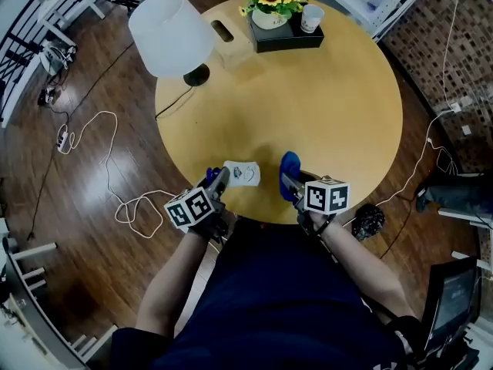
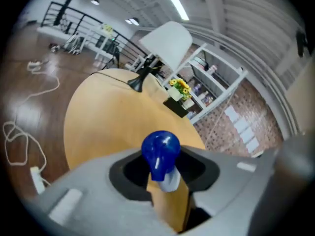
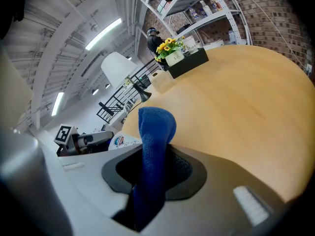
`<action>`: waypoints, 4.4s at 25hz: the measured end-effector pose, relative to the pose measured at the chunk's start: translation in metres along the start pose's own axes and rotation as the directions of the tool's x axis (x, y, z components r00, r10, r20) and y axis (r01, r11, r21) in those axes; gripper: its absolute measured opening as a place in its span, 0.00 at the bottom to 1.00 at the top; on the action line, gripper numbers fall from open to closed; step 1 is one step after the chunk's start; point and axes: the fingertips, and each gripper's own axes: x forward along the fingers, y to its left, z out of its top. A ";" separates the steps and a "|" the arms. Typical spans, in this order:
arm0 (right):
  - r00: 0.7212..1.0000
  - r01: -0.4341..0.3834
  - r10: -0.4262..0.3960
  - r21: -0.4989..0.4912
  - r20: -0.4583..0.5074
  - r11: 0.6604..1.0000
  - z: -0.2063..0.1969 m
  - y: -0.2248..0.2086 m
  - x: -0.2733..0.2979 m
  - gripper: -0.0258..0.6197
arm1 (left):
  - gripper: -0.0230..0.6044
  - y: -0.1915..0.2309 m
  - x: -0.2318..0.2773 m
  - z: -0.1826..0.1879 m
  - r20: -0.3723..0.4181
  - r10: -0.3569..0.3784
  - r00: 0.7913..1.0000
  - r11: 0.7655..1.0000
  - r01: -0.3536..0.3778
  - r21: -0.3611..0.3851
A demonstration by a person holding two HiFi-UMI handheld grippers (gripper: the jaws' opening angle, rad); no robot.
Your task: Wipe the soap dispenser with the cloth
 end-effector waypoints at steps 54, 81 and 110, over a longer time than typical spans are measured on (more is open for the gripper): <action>0.983 -0.151 0.072 -0.515 -0.171 0.844 -0.049 0.055 0.021 0.19 | 0.26 -0.010 0.007 -0.065 0.010 -0.035 0.999 0.954 0.036 -0.297; 0.986 0.078 -0.138 -0.470 -0.094 0.879 -0.048 -0.041 -0.016 0.19 | 0.25 -0.104 0.037 -0.043 -0.325 -0.071 0.943 0.682 0.284 0.674; 0.994 0.044 -0.070 -0.285 -0.083 0.958 -0.040 -0.030 -0.008 0.20 | 0.26 -0.108 0.035 -0.039 -0.020 0.090 0.996 0.765 -0.056 0.642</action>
